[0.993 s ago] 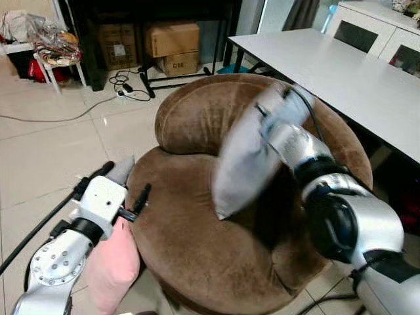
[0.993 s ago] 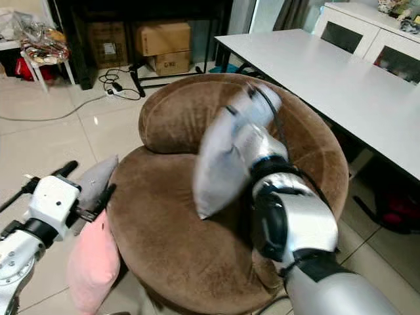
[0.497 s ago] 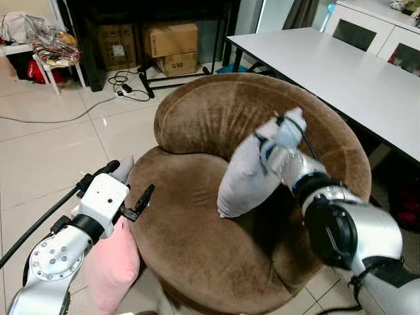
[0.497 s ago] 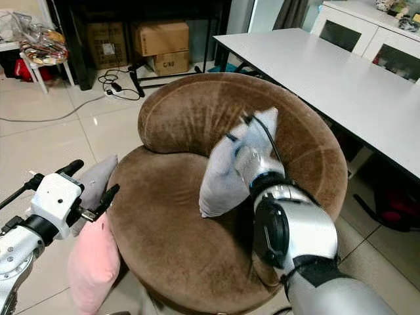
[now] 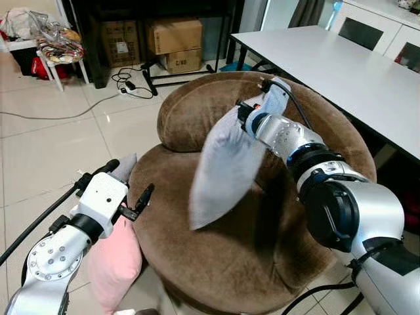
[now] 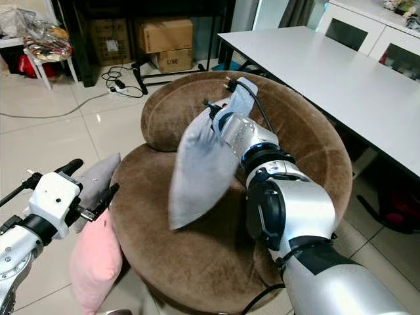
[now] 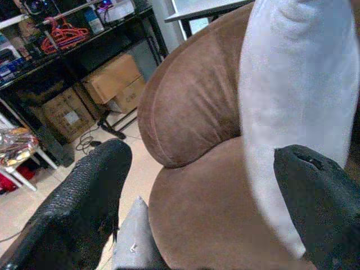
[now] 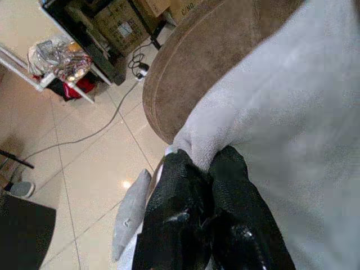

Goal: Move the pillow to the sofa from floor

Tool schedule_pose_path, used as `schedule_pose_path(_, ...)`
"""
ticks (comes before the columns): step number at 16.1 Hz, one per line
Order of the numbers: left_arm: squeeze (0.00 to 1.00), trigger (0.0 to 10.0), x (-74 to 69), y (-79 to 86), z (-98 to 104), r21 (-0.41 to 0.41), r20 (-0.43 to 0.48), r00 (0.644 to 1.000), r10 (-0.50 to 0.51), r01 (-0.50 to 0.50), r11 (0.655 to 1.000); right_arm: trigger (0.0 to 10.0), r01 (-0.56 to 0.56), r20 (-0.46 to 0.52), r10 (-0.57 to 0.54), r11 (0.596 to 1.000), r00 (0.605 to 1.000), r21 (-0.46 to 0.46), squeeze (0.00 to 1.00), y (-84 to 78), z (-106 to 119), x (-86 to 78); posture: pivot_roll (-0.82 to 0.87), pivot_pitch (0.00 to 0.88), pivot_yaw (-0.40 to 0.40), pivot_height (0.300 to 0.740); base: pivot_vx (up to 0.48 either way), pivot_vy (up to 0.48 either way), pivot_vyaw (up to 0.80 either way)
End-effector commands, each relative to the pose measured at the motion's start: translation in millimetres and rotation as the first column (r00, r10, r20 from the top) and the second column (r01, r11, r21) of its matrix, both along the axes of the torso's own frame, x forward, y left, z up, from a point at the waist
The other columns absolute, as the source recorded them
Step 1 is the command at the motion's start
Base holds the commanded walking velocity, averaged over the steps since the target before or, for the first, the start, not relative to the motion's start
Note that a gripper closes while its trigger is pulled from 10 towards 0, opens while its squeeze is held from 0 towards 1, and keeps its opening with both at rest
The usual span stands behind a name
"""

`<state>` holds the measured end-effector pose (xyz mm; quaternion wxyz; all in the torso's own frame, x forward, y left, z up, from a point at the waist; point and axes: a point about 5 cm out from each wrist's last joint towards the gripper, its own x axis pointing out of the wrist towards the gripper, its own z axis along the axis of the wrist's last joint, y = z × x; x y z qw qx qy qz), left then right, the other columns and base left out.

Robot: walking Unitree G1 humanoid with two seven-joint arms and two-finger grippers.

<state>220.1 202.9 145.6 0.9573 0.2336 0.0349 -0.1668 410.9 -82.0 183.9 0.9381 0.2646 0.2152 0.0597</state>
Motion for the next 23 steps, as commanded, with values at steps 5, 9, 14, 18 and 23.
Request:
schedule_pose_path(5, 0.0, 10.0, -0.8, -3.3, 1, 0.008, -0.005, 1.0, -0.022, 0.022, 1.0, 10.0, 0.033, 0.018, -0.032, 0.995, 0.999, -0.092, 0.0, -11.7, -10, -0.9, 0.1, 0.0, -0.105, 0.74, 0.0, 0.0, 0.0)
schedule_pose_path(9, 0.0, 10.0, -2.9, -3.1, 1, 0.014, -0.003, 1.0, -0.016, 0.016, 1.0, 10.0, -0.003, 0.097, 0.03, 0.964, 0.995, -0.265, 0.0, -21.2, -15, -1.2, 0.12, 0.0, -0.121, 0.74, 0.0, 0.0, 0.0)
schedule_pose_path(14, 0.0, 10.0, -6.1, -1.6, 1, 0.015, -0.002, 1.0, -0.01, 0.01, 1.0, 10.0, -0.204, 0.265, 0.217, 0.976, 0.939, -0.078, 0.0, -3.8, 13, 2.4, 0.13, 0.0, -0.13, 0.74, 0.0, 0.0, 0.0)
schedule_pose_path(18, 0.0, 10.0, -4.9, -1.7, 1, 0.018, -0.007, 1.0, -0.017, 0.017, 1.0, 10.0, -0.221, 0.227, 0.288, 0.934, 0.93, -0.279, 0.0, 0.6, 2, -0.4, 0.12, 0.0, -0.118, 0.74, 0.0, 0.0, 0.0)
schedule_pose_path(23, 0.0, 10.0, -3.4, -0.5, 2, 0.04, 0.002, 1.0, -0.004, 0.004, 0.999, 10.0, -0.063, 0.216, 0.34, 0.65, 0.915, -0.757, 0.0, 1.9, -8, -2.3, 0.14, 0.0, -0.123, 0.74, 0.0, 0.0, 0.0)
